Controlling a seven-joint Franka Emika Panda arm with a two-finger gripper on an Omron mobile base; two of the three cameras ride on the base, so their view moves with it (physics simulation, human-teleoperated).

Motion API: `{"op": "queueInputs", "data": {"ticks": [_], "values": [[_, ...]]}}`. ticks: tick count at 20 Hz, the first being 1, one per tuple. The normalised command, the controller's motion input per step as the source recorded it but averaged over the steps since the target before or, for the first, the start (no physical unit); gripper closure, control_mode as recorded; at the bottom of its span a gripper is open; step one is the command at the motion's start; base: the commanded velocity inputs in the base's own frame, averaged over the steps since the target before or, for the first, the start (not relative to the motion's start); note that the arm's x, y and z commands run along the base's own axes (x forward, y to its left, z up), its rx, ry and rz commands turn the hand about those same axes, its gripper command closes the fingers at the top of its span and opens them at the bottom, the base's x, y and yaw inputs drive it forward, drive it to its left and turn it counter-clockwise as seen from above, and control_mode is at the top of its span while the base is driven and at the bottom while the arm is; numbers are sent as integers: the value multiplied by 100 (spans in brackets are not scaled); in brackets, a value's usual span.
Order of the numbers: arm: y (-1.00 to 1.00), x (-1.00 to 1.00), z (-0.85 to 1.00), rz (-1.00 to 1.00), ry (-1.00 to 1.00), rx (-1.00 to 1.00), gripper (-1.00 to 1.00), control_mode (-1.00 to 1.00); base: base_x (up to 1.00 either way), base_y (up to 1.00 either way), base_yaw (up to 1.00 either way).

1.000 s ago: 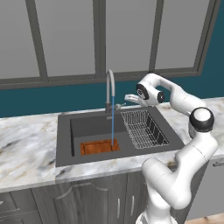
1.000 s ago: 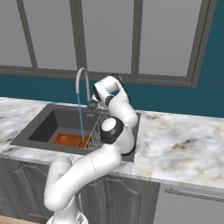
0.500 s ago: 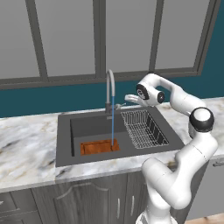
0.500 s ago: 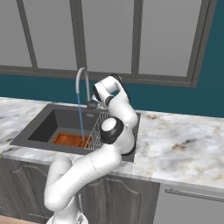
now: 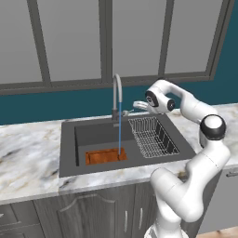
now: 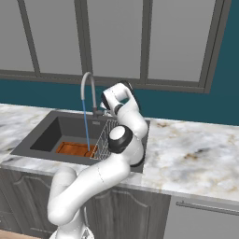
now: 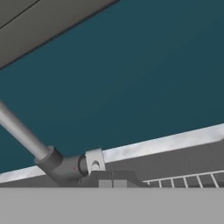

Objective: Turn on the sink faucet with hot water and rinse the cutting board for ten seconds, then turn off the faucet. Push the cutting board to reach the water if necessary.

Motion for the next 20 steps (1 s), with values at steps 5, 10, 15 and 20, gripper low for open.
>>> {"op": "queueInputs", "data": {"ticks": [5, 10, 15, 20], "values": [[0, 25, -6, 0, 0, 0, 100, -100, 0, 0, 0], [0, 2, -18, 0, 0, 0, 100, -100, 0, 0, 0], [7, 3, -11, 0, 2, 0, 100, -100, 0, 0, 0], [2, 5, -3, 0, 0, 0, 100, -100, 0, 0, 0]]}}
